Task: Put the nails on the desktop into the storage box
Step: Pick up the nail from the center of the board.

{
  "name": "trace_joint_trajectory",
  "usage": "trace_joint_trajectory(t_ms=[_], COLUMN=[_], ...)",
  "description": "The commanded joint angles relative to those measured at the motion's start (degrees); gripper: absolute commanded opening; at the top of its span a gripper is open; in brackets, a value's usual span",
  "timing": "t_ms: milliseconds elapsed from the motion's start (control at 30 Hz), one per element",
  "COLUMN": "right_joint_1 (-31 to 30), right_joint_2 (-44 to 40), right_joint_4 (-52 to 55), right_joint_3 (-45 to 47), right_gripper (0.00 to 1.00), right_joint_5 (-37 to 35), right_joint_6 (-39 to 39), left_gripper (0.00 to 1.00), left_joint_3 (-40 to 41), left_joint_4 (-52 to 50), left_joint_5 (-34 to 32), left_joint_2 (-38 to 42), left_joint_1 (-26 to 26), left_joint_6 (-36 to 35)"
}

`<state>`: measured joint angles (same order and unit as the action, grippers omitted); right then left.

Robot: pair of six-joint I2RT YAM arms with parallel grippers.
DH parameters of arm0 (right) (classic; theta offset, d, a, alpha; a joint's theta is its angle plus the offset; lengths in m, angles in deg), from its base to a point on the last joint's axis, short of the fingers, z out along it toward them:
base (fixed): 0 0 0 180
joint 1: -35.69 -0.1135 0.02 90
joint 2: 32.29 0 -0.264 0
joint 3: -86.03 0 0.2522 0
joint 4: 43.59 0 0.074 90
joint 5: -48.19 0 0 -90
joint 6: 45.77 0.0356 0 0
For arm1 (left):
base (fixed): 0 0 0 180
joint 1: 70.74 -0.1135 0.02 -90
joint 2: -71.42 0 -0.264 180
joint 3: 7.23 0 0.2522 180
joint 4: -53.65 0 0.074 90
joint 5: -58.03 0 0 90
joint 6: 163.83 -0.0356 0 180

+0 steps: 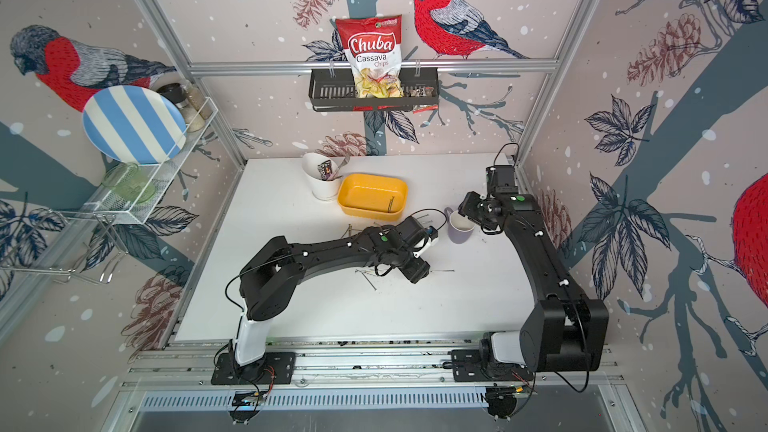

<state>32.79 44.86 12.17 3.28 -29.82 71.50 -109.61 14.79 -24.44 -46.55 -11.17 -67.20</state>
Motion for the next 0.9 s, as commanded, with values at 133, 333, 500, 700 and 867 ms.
trace_joint_trajectory(t_ms=[133,333,500,700,867], right_joint_1=[2.9,3.0,3.0,3.0,3.0], right_joint_2=[-2.7,-3.4,-3.3,-2.6,-2.7], right_joint_4=[-3.2,-3.2,-2.7,-3.1,-3.2], right_joint_3=[3.7,4.3,4.0,2.9,2.5], right_gripper=[0.58,0.58,0.58,0.58,0.58], right_joint_5=[8.3,9.4,10.0,11.4,11.5], right_joint_6=[2.1,2.6,2.4,2.3,2.4], left_gripper=[0.69,0.67,0.64,0.55,0.53], left_joint_3=[-8.2,-13.6,-17.5,-19.2,-18.5], left_joint_4=[-2.0,-3.6,-4.0,-4.2,-4.3], left_joint_5=[-0.6,-1.6,-1.0,-0.4,-0.9], left_joint_2=[-6.6,-11.3,-14.7,-16.9,-17.4], left_joint_1=[1.4,1.9,1.9,2.2,3.2], left_joint_6=[-8.6,-12.3,-11.7,-11.6,-11.9])
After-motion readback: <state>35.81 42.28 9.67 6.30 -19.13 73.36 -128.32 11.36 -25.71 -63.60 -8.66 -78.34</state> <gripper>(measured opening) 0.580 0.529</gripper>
